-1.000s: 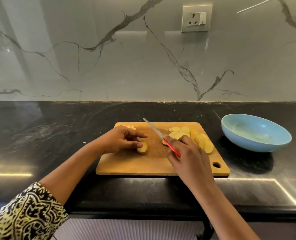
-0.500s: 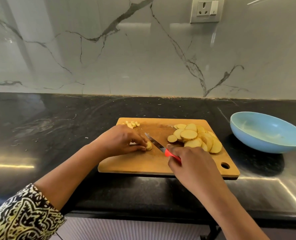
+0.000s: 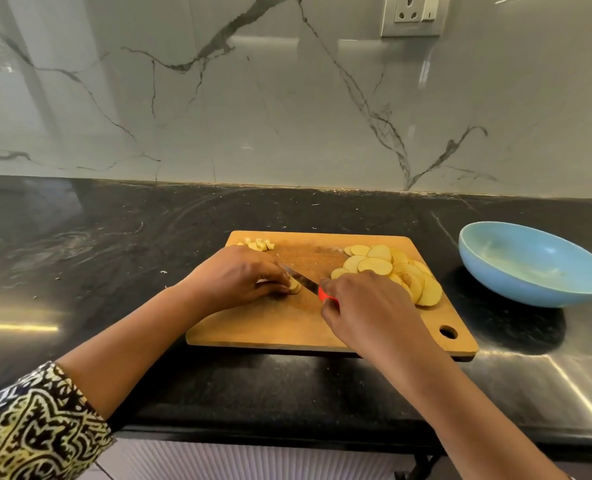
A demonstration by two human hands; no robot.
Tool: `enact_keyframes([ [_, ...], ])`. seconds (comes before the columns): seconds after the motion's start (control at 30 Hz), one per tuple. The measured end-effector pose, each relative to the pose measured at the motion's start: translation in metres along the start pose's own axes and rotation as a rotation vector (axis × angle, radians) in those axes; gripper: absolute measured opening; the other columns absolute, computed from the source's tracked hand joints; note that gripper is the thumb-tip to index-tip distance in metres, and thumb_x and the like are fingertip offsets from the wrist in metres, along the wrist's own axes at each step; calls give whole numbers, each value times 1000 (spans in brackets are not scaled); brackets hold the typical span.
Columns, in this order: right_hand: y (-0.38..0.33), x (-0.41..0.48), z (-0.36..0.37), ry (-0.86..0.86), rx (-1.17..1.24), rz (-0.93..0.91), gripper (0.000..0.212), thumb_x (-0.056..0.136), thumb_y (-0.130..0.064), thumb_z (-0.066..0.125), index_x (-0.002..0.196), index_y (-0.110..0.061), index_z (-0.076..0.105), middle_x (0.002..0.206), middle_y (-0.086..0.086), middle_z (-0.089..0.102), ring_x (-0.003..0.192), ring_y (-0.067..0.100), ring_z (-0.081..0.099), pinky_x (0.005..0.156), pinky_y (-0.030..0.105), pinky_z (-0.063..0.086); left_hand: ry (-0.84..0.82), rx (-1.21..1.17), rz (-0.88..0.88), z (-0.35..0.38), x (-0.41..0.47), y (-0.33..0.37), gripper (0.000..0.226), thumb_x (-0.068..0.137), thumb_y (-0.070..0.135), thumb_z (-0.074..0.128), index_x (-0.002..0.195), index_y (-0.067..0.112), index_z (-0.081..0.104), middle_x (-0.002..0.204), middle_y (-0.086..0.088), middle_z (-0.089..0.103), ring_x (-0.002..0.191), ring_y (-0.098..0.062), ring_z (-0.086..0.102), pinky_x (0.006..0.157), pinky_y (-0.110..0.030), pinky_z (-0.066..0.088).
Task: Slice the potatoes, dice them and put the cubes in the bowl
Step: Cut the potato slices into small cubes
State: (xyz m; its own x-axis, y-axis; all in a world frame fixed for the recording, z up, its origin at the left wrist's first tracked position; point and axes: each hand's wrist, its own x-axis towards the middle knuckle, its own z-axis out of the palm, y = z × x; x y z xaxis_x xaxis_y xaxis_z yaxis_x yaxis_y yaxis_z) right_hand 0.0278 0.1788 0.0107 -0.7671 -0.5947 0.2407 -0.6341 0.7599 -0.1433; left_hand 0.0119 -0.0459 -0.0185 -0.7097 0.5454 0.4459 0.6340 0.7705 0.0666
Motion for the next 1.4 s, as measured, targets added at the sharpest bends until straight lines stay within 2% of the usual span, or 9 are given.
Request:
enact_keyframes([
  [0.13,-4,3,-2,-85,-60,-63,23,98,-29,46,111,-19,62,69,-8,44,69,10,51,61,24,41,25,20,-17,2,0,1,15,78,17,76,94,19,76,92,4,74,80,-12,71,69,-33,60],
  [0.2,4,-9,-6,-99,-75,-80,24,99,-31,43,112,-21,61,71,-10,46,68,7,51,61,22,42,33,27,-28,3,-1,2,15,79,18,76,93,19,76,91,5,74,80,-10,70,71,-31,59],
  [0.33,15,-37,-17,-62,-90,-81,31,100,-33,38,122,-26,58,76,-11,54,59,5,44,48,17,26,34,49,-31,2,-1,5,14,78,19,76,92,17,76,90,4,74,79,-9,70,72,-23,56],
  [0.57,17,-39,-24,-38,-90,-73,34,100,-36,37,127,-29,57,84,-11,61,64,6,49,48,16,29,-22,106,-46,-1,-3,12,13,83,25,71,94,19,76,86,5,72,73,-11,68,62,-24,56],
  [0.77,9,-35,-22,79,-45,-58,40,101,-36,36,140,-36,44,81,-14,51,55,3,38,48,13,30,-135,62,-98,-11,-10,14,46,91,51,37,108,27,72,106,11,71,91,-6,66,74,-24,55],
  [0.9,7,-27,-14,48,-12,-58,39,100,-35,38,139,-33,46,93,-11,63,61,4,44,53,15,36,-189,78,-106,-14,-10,14,48,90,51,33,111,29,70,113,14,68,102,-3,64,79,-17,49],
  [1.0,3,-21,-7,32,-22,-70,35,100,-34,39,132,-30,53,92,-10,63,70,5,52,60,19,44,-184,113,-87,-15,-11,14,47,90,51,34,111,30,70,112,16,68,105,0,62,79,-25,56],
  [1.2,-9,-10,12,11,-122,-93,30,102,-31,35,124,-22,54,75,-8,43,68,11,46,60,26,41,-238,214,-78,-18,-12,17,56,88,56,22,118,35,65,118,20,63,110,-1,60,71,-29,57],
  [1.4,1,-45,-2,-22,-55,-68,46,102,-37,32,147,-31,30,85,-12,51,74,6,52,68,23,48,-412,239,-163,-20,-15,17,61,86,61,13,136,42,44,139,27,43,132,7,34,98,-26,46],
])
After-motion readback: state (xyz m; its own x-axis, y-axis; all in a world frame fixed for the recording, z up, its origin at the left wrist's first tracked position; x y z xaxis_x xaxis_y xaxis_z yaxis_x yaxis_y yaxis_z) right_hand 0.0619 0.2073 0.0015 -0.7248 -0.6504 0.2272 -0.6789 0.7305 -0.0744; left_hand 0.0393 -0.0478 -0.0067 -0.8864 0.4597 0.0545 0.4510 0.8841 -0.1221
